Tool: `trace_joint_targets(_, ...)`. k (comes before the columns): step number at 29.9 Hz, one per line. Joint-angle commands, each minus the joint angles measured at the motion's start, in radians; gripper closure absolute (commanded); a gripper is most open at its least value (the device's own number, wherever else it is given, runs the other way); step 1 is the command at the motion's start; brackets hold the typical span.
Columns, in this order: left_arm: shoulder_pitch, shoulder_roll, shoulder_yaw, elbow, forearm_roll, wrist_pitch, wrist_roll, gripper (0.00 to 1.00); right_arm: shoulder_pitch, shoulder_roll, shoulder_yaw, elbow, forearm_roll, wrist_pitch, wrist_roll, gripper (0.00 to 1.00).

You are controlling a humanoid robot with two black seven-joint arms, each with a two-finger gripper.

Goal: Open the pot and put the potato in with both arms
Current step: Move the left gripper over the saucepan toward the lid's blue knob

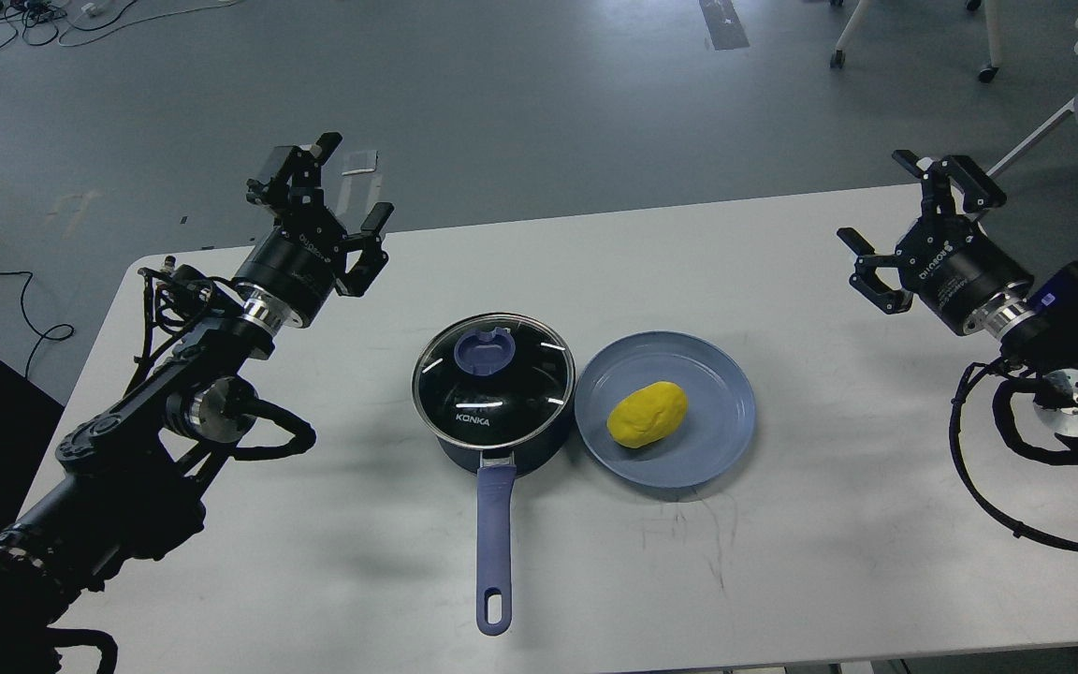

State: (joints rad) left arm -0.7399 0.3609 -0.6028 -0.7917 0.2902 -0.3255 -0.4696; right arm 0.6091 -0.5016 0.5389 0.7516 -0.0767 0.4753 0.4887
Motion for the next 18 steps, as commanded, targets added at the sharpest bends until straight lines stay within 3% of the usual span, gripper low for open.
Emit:
trace_joint_targets(1,0.001,0.000,0.003,-0.001,0.001,0.002,-0.004,0.02,0.000,-0.005,0.001,0.002,0.000,-0.001,0.000,0.00)
trace_joint_targets(14,0.001,0.061,0.018,0.002,0.016,-0.020,0.005,0.02,0.005,-0.011,-0.002,0.003,-0.002,0.000,0.000,0.00)
trace_joint_targets(18,-0.016,0.101,0.028,-0.001,0.044,-0.159,0.005,0.02,0.005,-0.011,-0.002,0.005,-0.003,0.000,0.000,0.00)
